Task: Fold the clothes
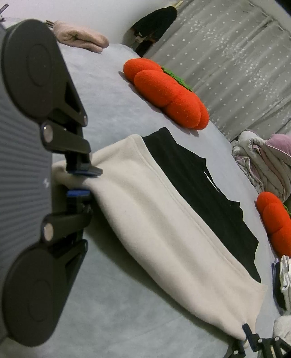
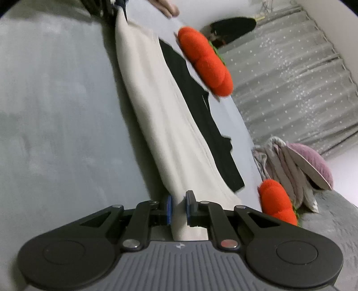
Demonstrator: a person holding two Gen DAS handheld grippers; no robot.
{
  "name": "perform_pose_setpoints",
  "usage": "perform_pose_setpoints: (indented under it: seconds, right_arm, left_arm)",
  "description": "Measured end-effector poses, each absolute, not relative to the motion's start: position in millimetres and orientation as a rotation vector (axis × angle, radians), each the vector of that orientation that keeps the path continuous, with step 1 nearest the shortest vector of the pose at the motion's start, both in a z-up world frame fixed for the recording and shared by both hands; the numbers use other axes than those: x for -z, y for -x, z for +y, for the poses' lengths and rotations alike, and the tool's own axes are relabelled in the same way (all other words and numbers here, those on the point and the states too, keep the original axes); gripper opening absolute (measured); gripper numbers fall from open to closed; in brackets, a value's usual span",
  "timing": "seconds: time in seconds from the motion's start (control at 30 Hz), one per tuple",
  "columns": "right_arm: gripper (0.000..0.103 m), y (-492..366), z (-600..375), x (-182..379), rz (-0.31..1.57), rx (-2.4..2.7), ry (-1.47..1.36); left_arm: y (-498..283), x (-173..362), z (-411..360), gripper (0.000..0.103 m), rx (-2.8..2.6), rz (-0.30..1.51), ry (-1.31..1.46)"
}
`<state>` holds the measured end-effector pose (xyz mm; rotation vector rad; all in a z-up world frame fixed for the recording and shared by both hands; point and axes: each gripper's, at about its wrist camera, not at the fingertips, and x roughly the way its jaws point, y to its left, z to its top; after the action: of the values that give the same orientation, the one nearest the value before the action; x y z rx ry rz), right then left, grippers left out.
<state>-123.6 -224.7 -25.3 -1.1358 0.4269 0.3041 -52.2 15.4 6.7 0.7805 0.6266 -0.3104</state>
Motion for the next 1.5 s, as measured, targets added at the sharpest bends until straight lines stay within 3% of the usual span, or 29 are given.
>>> perform_pose_setpoints:
  seconds: [1.07,1.5]
  right_arm:
    - [0.012,129,-253,26,0.465,-0.247,1.154]
    - [0.006,133,-258,16,0.427,-0.234,1.133]
  left_arm:
    - [53,-5,16,0.012,0.303,0.623,-0.783]
    - [53,-12,10,0.009,0.248,0.637,-0.764]
